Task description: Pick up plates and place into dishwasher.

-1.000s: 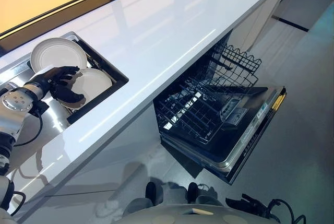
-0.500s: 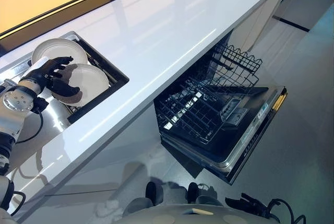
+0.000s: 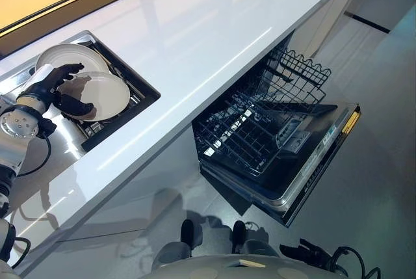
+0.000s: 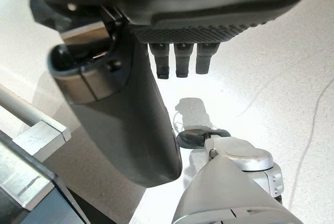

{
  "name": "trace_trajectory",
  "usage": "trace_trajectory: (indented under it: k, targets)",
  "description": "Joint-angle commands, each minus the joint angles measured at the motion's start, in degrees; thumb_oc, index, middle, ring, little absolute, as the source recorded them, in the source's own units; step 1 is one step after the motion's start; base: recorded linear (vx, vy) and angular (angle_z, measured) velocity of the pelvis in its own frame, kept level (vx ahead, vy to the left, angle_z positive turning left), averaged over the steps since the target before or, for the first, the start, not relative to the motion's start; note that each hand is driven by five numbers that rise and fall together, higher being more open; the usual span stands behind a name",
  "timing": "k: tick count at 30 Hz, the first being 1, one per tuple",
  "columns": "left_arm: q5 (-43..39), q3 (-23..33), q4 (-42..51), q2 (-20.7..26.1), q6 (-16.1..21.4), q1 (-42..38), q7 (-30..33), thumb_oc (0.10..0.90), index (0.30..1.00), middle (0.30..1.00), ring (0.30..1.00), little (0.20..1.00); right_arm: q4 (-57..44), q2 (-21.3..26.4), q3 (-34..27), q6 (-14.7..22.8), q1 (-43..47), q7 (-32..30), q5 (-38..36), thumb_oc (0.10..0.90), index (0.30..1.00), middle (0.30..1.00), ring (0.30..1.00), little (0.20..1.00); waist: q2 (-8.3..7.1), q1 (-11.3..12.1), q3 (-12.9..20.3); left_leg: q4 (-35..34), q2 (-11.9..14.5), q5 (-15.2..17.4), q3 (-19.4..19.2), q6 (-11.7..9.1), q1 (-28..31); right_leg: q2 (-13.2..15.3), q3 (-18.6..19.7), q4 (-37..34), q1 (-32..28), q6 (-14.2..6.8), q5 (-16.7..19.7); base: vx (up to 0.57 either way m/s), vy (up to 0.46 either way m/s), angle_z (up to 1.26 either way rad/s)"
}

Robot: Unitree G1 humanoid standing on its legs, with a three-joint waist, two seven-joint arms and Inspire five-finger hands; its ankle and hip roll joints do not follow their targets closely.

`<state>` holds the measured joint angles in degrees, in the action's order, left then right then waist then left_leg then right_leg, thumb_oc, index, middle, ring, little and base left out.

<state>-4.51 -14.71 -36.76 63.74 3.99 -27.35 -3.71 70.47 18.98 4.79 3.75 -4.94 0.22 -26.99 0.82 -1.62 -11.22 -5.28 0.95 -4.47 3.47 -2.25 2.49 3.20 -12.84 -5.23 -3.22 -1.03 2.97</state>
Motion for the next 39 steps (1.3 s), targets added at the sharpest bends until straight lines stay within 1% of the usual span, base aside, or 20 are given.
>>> trace_trajectory:
  k: [1, 4, 6, 11, 18, 20, 21, 22, 24, 26, 28, 31, 36, 39]
  targets:
    - [-2.5, 8.0, -0.9, 6.2, 3.4, -8.1, 2.2, 0.800, 0.900, 0.900, 0.900, 0.900, -1.8, 2.4, -0.6, 1.8, -2.4, -0.2, -0.8, 0.800, 0.900, 0.900, 0.900, 0.900, 1.01, -0.9, -0.4, 0.3, -3.1, 3.3, -5.6, 1.8, 0.3, 1.2, 4.1, 1.8, 0.8, -5.7, 0.7, 0.00, 0.000, 0.00]
    - [-3.7, 7.6, -0.1, 6.2, 3.4, -9.2, 1.9, 0.800, 0.900, 0.900, 0.900, 0.900, -1.7, 2.3, -0.6, 1.8, -2.1, 0.1, -0.8, 0.800, 0.900, 0.900, 0.900, 0.900, 0.82, -0.9, -0.6, 0.3, -3.1, 3.3, -5.7, 1.8, 0.3, 1.2, 4.0, 2.0, 1.0, -5.8, 0.8, 0.00, 0.000, 0.00]
    - [-3.3, 7.1, -0.2, 6.6, 4.0, -9.9, 2.0, 0.800, 0.900, 0.900, 0.900, 0.900, -1.5, 2.2, -0.6, 2.0, -2.1, 0.4, -0.8, 0.800, 0.900, 0.900, 0.900, 0.900, 0.85, -0.8, -0.6, 0.3, -3.2, 3.3, -5.5, 1.9, 0.2, 1.2, 3.9, 2.0, 1.1, -5.8, 0.8, 0.00, 0.000, 0.00]
    - [-1.6, 5.8, -0.8, 7.6, 4.6, -11.8, 4.3, 0.800, 0.900, 0.900, 0.900, 0.900, -1.9, 1.9, 0.1, 2.1, -1.9, 0.2, -1.4, 0.800, 0.900, 0.900, 0.900, 0.900, 1.03, -0.6, -0.4, 0.3, -3.3, 3.2, -5.3, 1.9, 0.2, 1.3, 3.7, 2.1, 1.0, -5.8, 0.8, 0.00, 0.000, 0.00]
    - [5.0, 5.9, -1.5, 8.6, 6.9, -11.7, 13.2, 0.800, 0.900, 0.900, 0.900, 0.900, -2.9, 2.1, 0.6, 1.2, -1.7, -0.4, -1.9, 0.800, 0.900, 0.900, 0.900, 0.900, 0.96, -0.8, -0.7, 0.3, -3.2, 3.3, -5.5, 2.0, 0.3, 1.4, 4.0, 2.4, 1.3, -5.8, 0.8, 0.00, 0.000, 0.00]
    - [6.8, 5.9, -1.0, 8.8, 8.1, -12.0, 17.6, 0.800, 0.900, 0.900, 0.900, 0.900, -2.6, 2.0, 0.7, 1.2, -1.8, -0.3, -1.9, 0.800, 0.900, 0.900, 0.900, 0.900, 0.79, -0.8, -0.8, 0.3, -3.2, 3.3, -5.7, 2.0, 0.2, 1.4, 4.1, 2.5, 1.5, -5.9, 0.8, 0.00, 0.000, 0.00]
    - [8.3, 6.1, -0.4, 9.2, 9.4, -12.1, 21.0, 0.800, 0.900, 0.900, 0.900, 0.900, -2.3, 2.0, 0.6, 1.5, -1.9, -0.1, -2.0, 0.800, 0.900, 0.900, 0.900, 0.900, 0.65, -0.8, -0.9, 0.3, -3.2, 3.4, -5.7, 2.0, 0.2, 1.5, 4.1, 2.6, 1.6, -5.9, 0.8, 0.00, 0.000, 0.00]
    - [8.8, 6.2, 0.0, 9.3, 9.6, -12.1, 22.1, 0.800, 0.900, 0.900, 0.900, 0.900, -2.2, 1.9, 0.6, 1.5, -2.0, 0.0, -2.0, 0.800, 0.900, 0.900, 0.900, 0.900, 0.61, -0.8, -0.9, 0.3, -3.2, 3.4, -5.7, 2.0, 0.2, 1.5, 4.0, 2.7, 1.6, -5.9, 0.8, 0.00, 0.000, 0.00]
    - [10.7, 6.7, 0.7, 9.6, 11.0, -11.8, 25.4, 0.800, 0.900, 0.900, 0.900, 0.900, -2.1, 1.7, 0.6, 1.7, -2.2, 0.3, -2.0, 0.800, 0.900, 0.900, 0.900, 0.900, 0.50, -0.8, -0.8, 0.3, -3.2, 3.6, -5.6, 2.1, 0.4, 1.6, 4.0, 2.7, 1.6, -5.9, 0.8, 0.00, 0.000, 0.00]
    - [10.9, 7.2, 1.9, 9.6, 11.6, -11.3, 27.0, 0.800, 0.900, 0.900, 0.900, 0.900, -2.1, 1.5, 0.8, 1.9, -2.4, 0.4, -2.1, 0.800, 0.900, 0.900, 0.900, 0.900, 0.45, -0.7, -0.6, 0.3, -3.3, 3.6, -5.5, 2.1, 0.5, 1.6, 3.9, 2.7, 1.5, -5.8, 0.8, 0.00, 0.000, 0.00]
    - [9.9, 8.0, 3.2, 9.5, 9.5, -10.5, 25.7, 0.800, 0.900, 0.900, 0.900, 0.900, -2.3, 1.5, 0.9, 1.9, -2.5, 0.5, -2.1, 0.800, 0.900, 0.900, 0.900, 0.900, 0.50, -0.6, -0.4, 0.3, -3.4, 3.7, -5.5, 2.1, 0.6, 1.6, 3.9, 2.7, 1.3, -5.8, 0.7, 0.00, 0.000, 0.00]
    - [9.1, 9.2, 3.5, 8.8, 8.3, -8.4, 24.3, 0.800, 0.900, 0.900, 0.900, 0.900, -2.6, 1.4, 1.1, 1.7, -2.5, 0.2, -2.0, 0.800, 0.900, 0.900, 0.900, 0.900, 0.60, -0.5, -0.1, 0.3, -3.4, 3.7, -5.3, 2.1, 0.8, 1.6, 3.9, 2.7, 1.1, -5.7, 0.6, 0.01, 0.003, 0.00]
    - [6.8, 10.2, 3.0, 7.6, 6.0, -7.1, 20.9, 0.800, 0.900, 0.900, 0.900, 0.900, -3.1, 1.3, 1.1, 1.0, -2.2, -0.4, -1.9, 0.800, 0.900, 0.900, 0.900, 0.900, 0.71, -0.5, -0.1, 0.3, -3.4, 3.7, -5.3, 2.1, 0.9, 1.7, 4.0, 3.0, 1.2, -5.8, 0.5, 0.00, 0.000, 0.00]
    - [3.4, 10.8, 1.6, 6.7, 3.9, -6.5, 17.5, 0.800, 0.900, 0.900, 0.900, 0.900, -3.0, 1.4, 0.7, 1.0, -2.2, -0.5, -1.8, 0.800, 0.900, 0.900, 0.900, 0.900, 0.70, -0.6, -0.5, 0.3, -3.3, 3.7, -5.5, 2.2, 0.8, 1.6, 4.2, 3.2, 1.4, -5.9, 0.5, 0.00, 0.000, 0.00]
